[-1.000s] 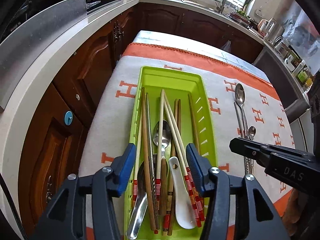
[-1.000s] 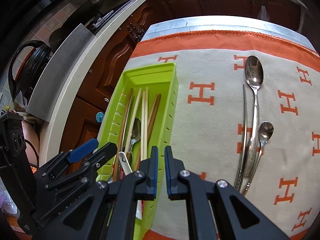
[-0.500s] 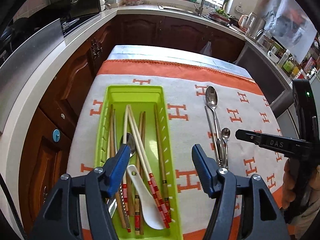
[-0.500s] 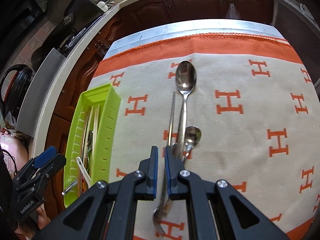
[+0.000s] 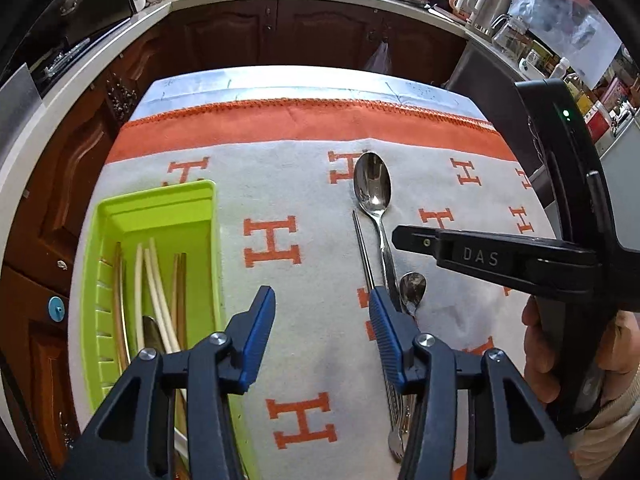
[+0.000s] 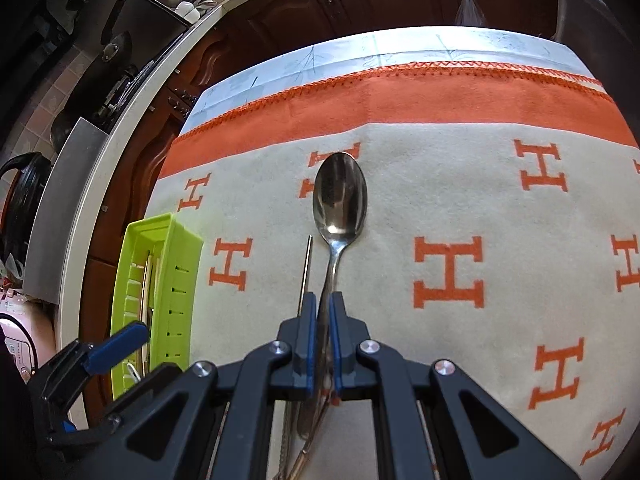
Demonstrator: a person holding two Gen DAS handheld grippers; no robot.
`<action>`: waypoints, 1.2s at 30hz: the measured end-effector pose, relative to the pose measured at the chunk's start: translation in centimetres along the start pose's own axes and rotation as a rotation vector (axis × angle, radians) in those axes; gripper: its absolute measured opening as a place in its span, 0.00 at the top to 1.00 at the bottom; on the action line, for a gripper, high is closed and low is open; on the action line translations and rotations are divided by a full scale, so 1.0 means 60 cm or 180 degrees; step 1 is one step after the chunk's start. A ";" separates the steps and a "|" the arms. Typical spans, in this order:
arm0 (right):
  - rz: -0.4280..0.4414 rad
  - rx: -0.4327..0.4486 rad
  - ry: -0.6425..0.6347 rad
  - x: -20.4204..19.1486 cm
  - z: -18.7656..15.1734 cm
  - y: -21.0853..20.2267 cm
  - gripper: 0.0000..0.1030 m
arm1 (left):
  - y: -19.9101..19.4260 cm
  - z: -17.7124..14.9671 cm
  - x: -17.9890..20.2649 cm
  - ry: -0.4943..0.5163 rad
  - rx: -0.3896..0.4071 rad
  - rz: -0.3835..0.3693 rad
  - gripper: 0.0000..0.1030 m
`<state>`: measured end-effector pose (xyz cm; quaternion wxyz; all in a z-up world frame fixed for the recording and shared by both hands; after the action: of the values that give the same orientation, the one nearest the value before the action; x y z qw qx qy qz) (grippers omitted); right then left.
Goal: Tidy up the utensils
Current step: 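Grasp the large steel spoon with the right tool while the left tool grasps a steel chopstick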
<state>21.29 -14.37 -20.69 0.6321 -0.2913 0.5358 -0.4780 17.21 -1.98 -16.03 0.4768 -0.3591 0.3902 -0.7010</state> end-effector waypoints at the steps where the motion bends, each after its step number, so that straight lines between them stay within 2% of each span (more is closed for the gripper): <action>1: -0.0009 -0.0028 0.0008 0.001 0.006 0.010 0.94 | 0.010 0.003 0.000 -0.0019 -0.0047 0.0003 0.55; 5: -0.0080 -0.0141 0.0022 0.004 0.016 0.048 0.92 | 0.031 0.006 0.001 -0.0050 -0.0132 0.0027 0.56; 11: -0.0219 -0.0050 -0.0199 -0.014 0.022 0.056 0.92 | 0.047 0.003 0.001 -0.0093 -0.0222 0.0021 0.56; 13: -0.0160 -0.0066 -0.0166 -0.010 0.023 0.056 0.94 | 0.051 0.003 0.002 -0.0110 -0.0247 -0.0005 0.56; 16: -0.0081 -0.0091 -0.0064 0.002 0.021 0.052 0.95 | 0.061 0.006 0.005 -0.0113 -0.0278 -0.0036 0.56; 25: -0.0218 0.0038 0.0123 0.056 0.000 0.012 0.95 | 0.097 0.010 0.036 -0.0070 -0.0435 -0.0156 0.64; 29: -0.0186 0.0069 0.0215 0.078 -0.014 -0.004 0.95 | 0.118 0.003 0.041 -0.0083 -0.0551 -0.0093 0.69; 32: -0.0139 0.0066 0.0273 0.089 -0.027 -0.009 0.94 | 0.120 -0.001 0.048 -0.0010 -0.0477 0.0006 0.71; 33: -0.0123 0.0059 0.0293 0.093 -0.031 -0.009 0.95 | 0.121 -0.002 0.051 0.0005 -0.0449 0.0028 0.74; 34: -0.0104 0.0053 0.0315 0.096 -0.034 -0.010 0.95 | 0.121 -0.003 0.054 0.0012 -0.0434 -0.0015 0.94; 36: -0.0045 0.0052 0.0357 0.099 -0.041 -0.011 0.94 | 0.122 -0.007 0.056 -0.0062 -0.0419 -0.0109 0.96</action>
<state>18.53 -19.68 -23.10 0.6001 -0.2626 0.5643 -0.5024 18.70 -6.82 -22.28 0.4439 -0.4031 0.4246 -0.6784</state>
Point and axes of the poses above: each gripper's, at about its wrist camera, not at the fingertips, and y roughly the way its jaws point, x to its right, z to its top, the point moved 5 cm from there along y, roughly the way its jaws point, and after that the axes turned 4 degrees about y, right-handed, at the moved point
